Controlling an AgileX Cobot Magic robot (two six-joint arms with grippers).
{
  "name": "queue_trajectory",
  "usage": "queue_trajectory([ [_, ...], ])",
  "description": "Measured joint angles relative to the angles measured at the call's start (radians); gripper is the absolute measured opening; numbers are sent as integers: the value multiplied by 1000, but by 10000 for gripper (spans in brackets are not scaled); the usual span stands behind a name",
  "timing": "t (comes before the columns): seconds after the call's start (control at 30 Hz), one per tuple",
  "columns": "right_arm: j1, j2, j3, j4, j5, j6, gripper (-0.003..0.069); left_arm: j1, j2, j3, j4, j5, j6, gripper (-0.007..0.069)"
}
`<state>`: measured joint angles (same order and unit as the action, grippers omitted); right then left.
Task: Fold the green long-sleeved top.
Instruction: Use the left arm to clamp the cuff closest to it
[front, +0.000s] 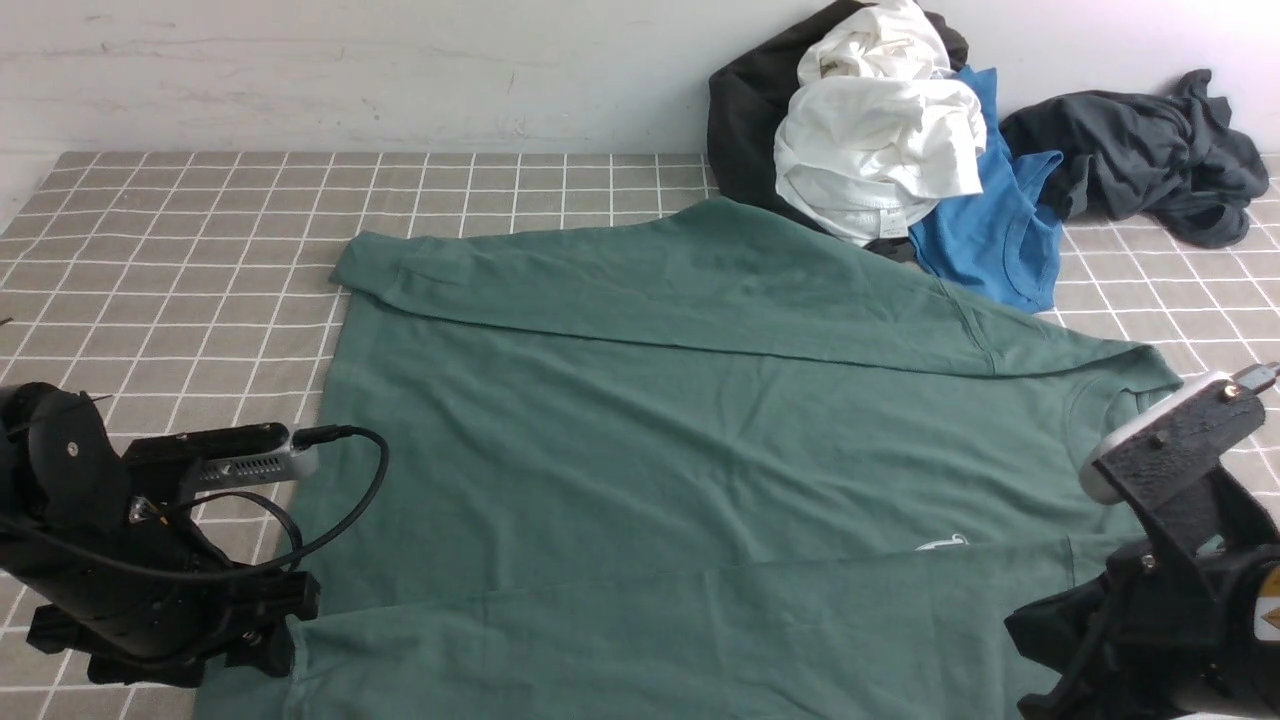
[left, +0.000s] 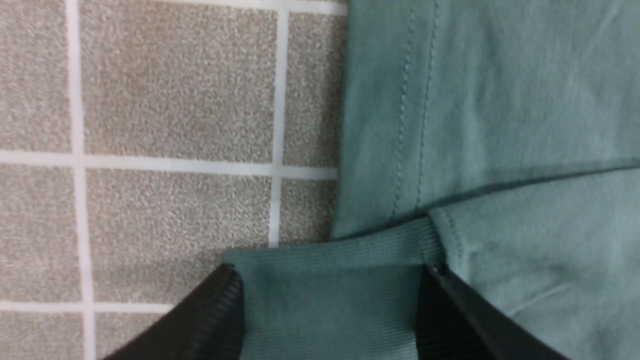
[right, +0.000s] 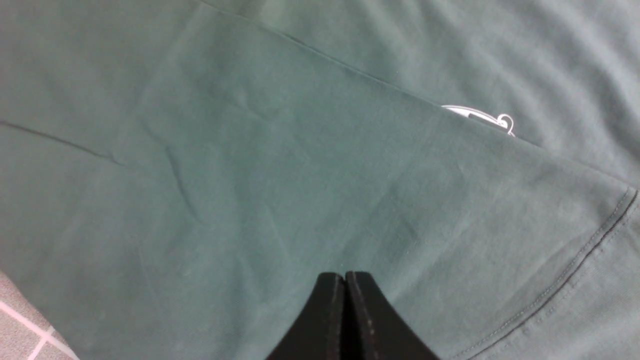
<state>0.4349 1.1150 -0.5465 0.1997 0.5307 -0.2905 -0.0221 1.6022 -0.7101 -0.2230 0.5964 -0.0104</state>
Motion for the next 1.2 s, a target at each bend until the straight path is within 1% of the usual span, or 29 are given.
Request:
queue_trajectory([
  [0.23, 0, 1, 0, 2, -7, 0, -14, 0, 8, -8, 5, 5, -11, 433],
  [0.4, 0, 2, 0, 8, -10, 0, -14, 0, 14, -40, 8, 54, -14, 433],
  [0.67, 0, 2, 0, 11, -16, 0, -14, 0, 20, -65, 96, 117, -14, 433],
  [0.77, 0, 2, 0, 11, -16, 0, -14, 0, 29, -65, 99, 117, -14, 429],
  [0.83, 0, 2, 0, 14, -16, -12, -14, 0, 46, -65, 94, 117, -14, 384],
  [0.87, 0, 2, 0, 15, -16, -17, -14, 0, 55, -68, 86, 118, -14, 343],
  [0.9, 0, 2, 0, 15, -16, -18, -14, 0, 55, -67, 85, 118, -14, 343],
  [0.93, 0, 2, 0, 15, -16, -22, -14, 0, 59, -73, 71, 123, -13, 261],
  [0.97, 0, 2, 0, 15, -16, -23, -14, 0, 62, -74, 66, 126, -13, 229],
  [1.0, 0, 2, 0, 15, -16, -23, -14, -2, 63, -81, 54, 133, -11, 152],
  [1.03, 0, 2, 0, 15, -16, -24, -14, -2, 63, -83, 53, 135, -10, 152],
  [1.07, 0, 2, 0, 15, -16, -24, -14, -9, 63, -93, 58, 148, -6, 65],
  [1.13, 0, 2, 0, 15, -16, -24, -14, -22, 52, -115, 69, 176, -3, 39],
  [1.2, 0, 2, 0, 15, -16, -26, -14, -38, 27, -142, 77, 200, -2, 34],
])
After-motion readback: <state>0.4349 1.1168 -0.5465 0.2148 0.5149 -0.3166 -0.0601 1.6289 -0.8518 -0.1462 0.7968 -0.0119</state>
